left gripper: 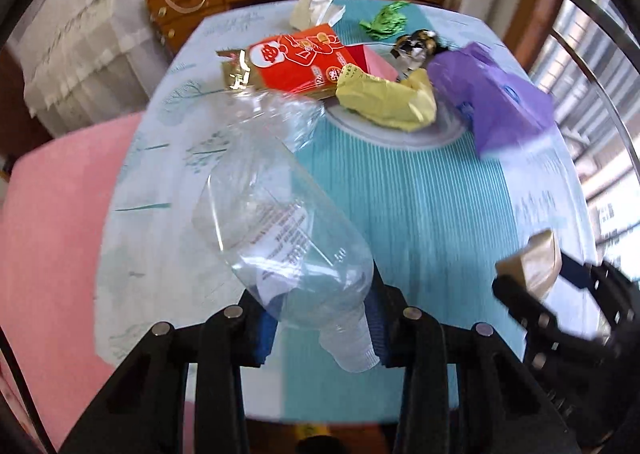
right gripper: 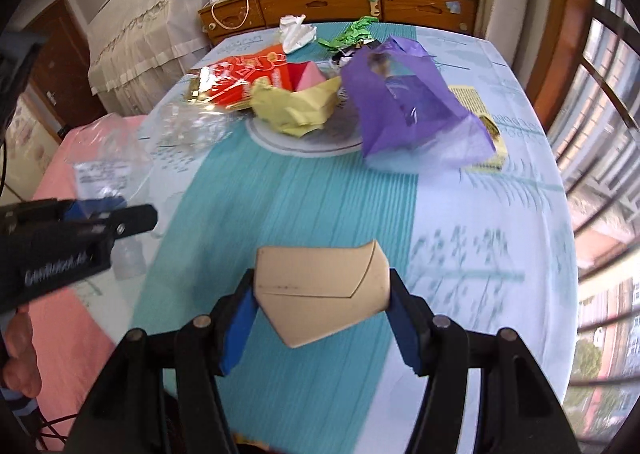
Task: Collect trash
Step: 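Carry bottle and tan paper over the bin and open both grippers, then raise both tools back toward the table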
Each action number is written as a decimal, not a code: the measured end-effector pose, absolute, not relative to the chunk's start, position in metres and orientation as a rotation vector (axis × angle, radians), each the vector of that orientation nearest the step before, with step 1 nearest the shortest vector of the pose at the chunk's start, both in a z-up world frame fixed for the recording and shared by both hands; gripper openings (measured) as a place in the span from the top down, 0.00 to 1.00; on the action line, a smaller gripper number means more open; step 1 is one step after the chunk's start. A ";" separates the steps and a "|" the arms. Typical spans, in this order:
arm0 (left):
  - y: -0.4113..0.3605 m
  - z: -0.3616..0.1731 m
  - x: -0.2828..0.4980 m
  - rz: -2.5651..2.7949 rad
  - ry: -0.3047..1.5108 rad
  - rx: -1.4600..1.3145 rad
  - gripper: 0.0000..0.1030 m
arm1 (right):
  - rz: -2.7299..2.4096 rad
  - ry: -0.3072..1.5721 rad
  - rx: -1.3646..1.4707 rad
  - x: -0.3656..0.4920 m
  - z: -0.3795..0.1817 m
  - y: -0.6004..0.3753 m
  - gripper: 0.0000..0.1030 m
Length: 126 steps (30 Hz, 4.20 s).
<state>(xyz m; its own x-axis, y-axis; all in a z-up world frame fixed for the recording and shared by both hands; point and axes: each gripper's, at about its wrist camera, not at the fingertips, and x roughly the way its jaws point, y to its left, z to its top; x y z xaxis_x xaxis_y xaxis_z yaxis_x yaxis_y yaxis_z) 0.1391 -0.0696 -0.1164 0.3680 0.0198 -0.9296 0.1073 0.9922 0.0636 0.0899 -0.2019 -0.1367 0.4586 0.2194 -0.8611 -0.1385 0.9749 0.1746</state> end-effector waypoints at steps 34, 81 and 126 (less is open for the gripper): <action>-0.019 -0.353 -0.053 -0.325 1.439 0.217 0.66 | 0.082 1.361 0.277 -0.119 -0.347 -0.123 0.40; 0.057 -0.239 -0.063 -0.079 1.360 0.070 0.17 | 0.103 1.337 0.326 -0.110 -0.304 -0.124 0.31; -0.080 0.002 0.109 -0.257 1.073 0.030 0.26 | 0.039 0.946 0.186 -0.013 -0.044 -0.238 0.31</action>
